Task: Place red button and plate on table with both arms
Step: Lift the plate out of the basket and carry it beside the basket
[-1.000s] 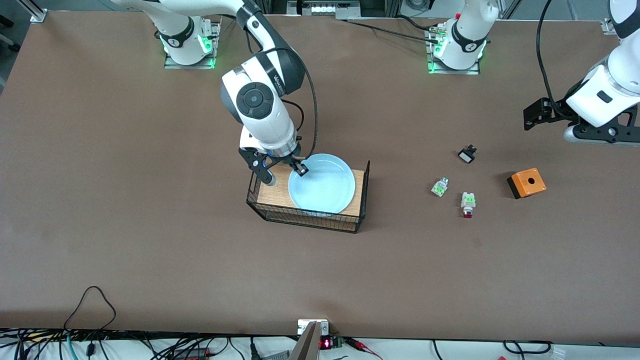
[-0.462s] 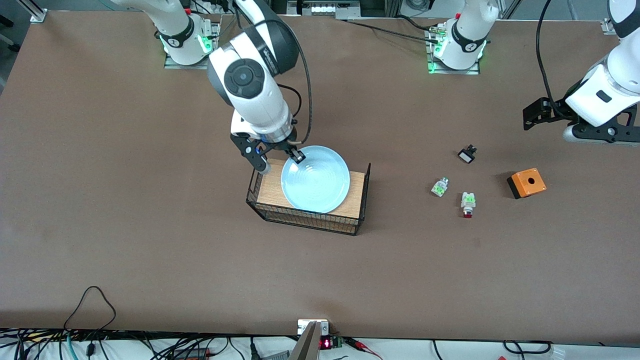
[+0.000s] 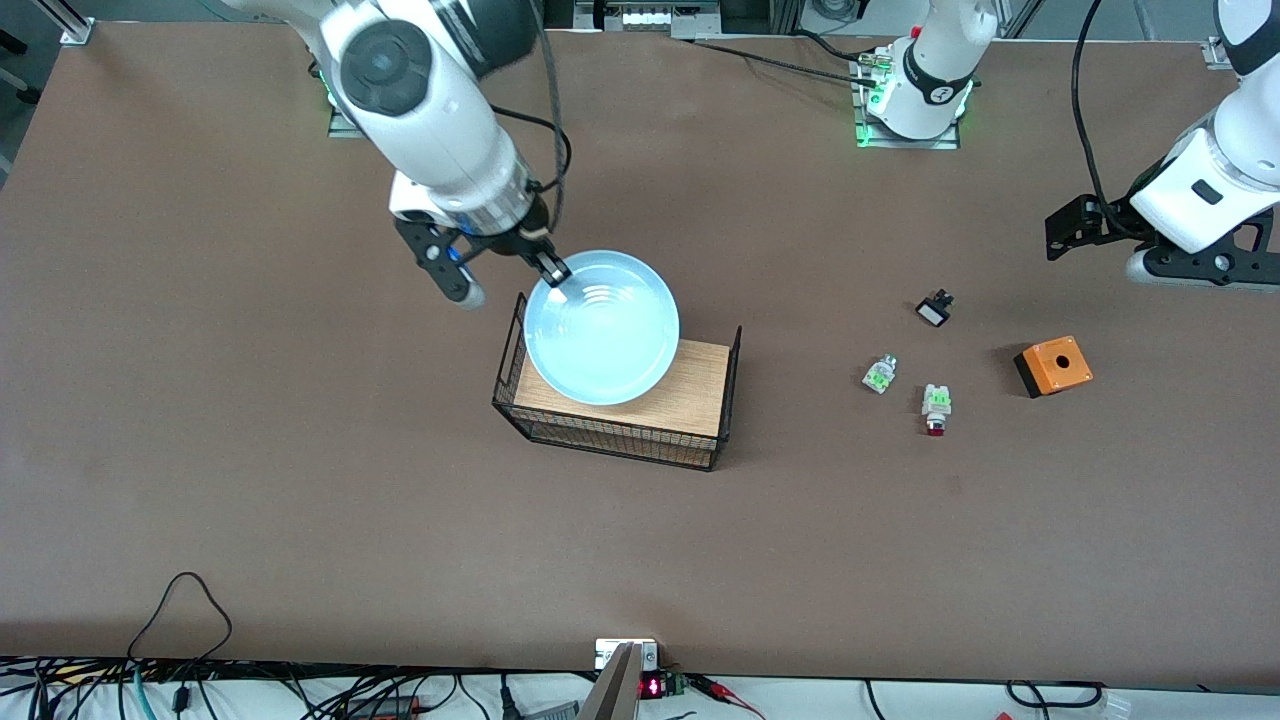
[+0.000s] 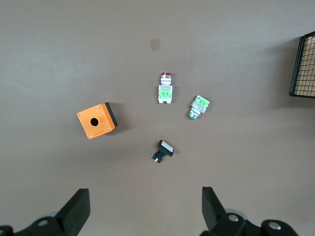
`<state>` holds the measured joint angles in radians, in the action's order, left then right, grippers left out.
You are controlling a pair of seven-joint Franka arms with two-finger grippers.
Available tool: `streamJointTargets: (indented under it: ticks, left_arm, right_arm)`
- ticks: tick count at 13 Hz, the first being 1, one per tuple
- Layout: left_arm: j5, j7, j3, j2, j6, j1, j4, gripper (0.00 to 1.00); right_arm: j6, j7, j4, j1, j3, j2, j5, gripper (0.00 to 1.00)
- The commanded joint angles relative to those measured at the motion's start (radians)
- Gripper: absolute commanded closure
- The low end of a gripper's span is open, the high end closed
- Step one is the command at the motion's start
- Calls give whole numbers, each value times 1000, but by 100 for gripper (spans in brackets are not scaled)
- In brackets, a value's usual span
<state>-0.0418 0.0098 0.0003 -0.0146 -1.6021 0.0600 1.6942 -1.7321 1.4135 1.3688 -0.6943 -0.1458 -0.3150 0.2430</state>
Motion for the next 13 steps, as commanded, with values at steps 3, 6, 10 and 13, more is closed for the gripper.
streamJointTargets:
  ticks: [3, 6, 10, 13]
  left_arm:
    - [-29, 15, -2, -7, 16, 3, -10, 0]
    - [-30, 15, -2, -7, 16, 3, -10, 0]
    - [-30, 13, -2, -7, 14, 3, -10, 0]
    - [-30, 18, -2, -7, 16, 3, -10, 0]
  right_arm:
    - [201, -320, -112, 231, 8, -7, 82, 99]
    - [236, -564, -114, 367, 11, -9, 71, 99]
    - [258, -890, -90, 501, 11, -21, 23, 99]
    - [212, -1120, 33, 544, 12, -9, -92, 99]
